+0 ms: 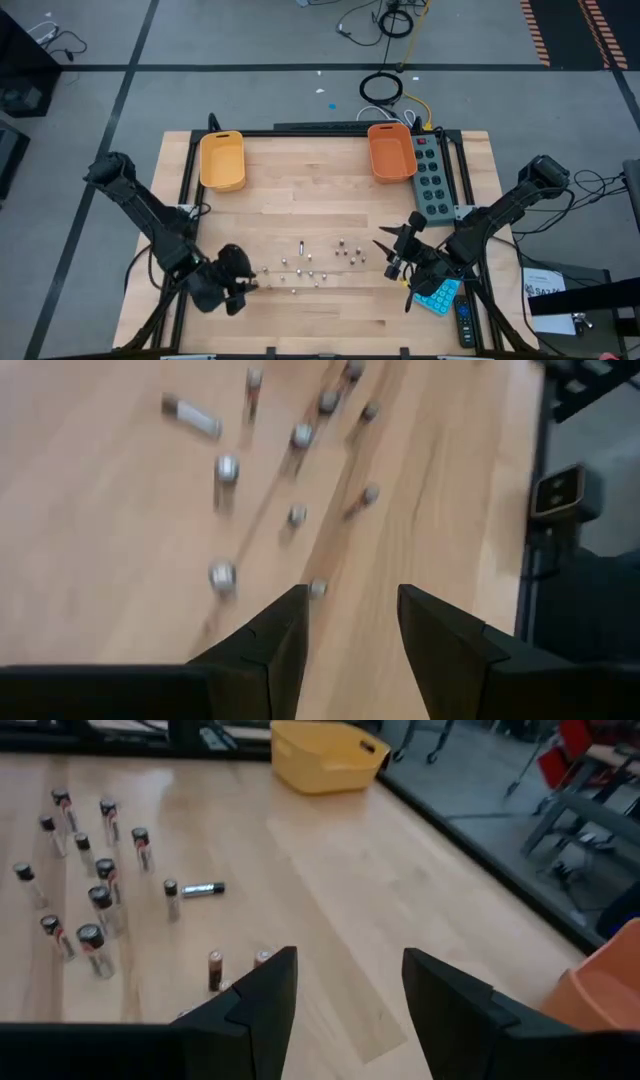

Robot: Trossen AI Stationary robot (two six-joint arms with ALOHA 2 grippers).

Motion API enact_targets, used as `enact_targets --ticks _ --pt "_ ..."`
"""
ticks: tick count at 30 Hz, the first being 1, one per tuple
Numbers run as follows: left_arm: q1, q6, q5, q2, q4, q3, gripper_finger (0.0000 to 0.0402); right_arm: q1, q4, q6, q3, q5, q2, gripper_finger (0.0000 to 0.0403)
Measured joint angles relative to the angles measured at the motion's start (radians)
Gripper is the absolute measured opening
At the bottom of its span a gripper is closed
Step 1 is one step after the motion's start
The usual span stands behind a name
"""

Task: Sort batteries
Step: Put the silver battery into the yellow bin

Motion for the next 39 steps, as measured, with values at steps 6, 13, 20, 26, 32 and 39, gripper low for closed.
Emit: enact_targets --ticks 6,13,20,26,32,39 --pt "-0.043 -0.223 0.037 0.068 -0.046 0.0 0.0164 0.012 -0.019 -0.002 0.0 0.047 0.0 0.0174" --pt "-0.049 -0.351 0.147 0.13 -0.097 0.0 0.0185 0.007 -0.059 -0.011 -0.001 0.08 0.0 0.0174" --pt "-0.002 -0.384 0.222 0.193 -0.108 0.0 0.0229 -0.009 -0.07 -0.022 -0.001 0.103 0.0 0.0173" --pt "0.04 -0.384 0.256 0.229 -0.1 0.0 0.0233 -0.018 -0.106 0.018 -0.001 0.102 0.0 0.0173" --pt "0.067 -0.378 0.267 0.246 -0.075 0.0 0.0233 -0.018 -0.116 0.055 -0.001 0.097 0.0 0.0173" --pt "0.086 -0.36 0.263 0.246 -0.064 -0.001 0.0233 -0.015 -0.117 0.081 -0.001 0.092 0.0 0.0173"
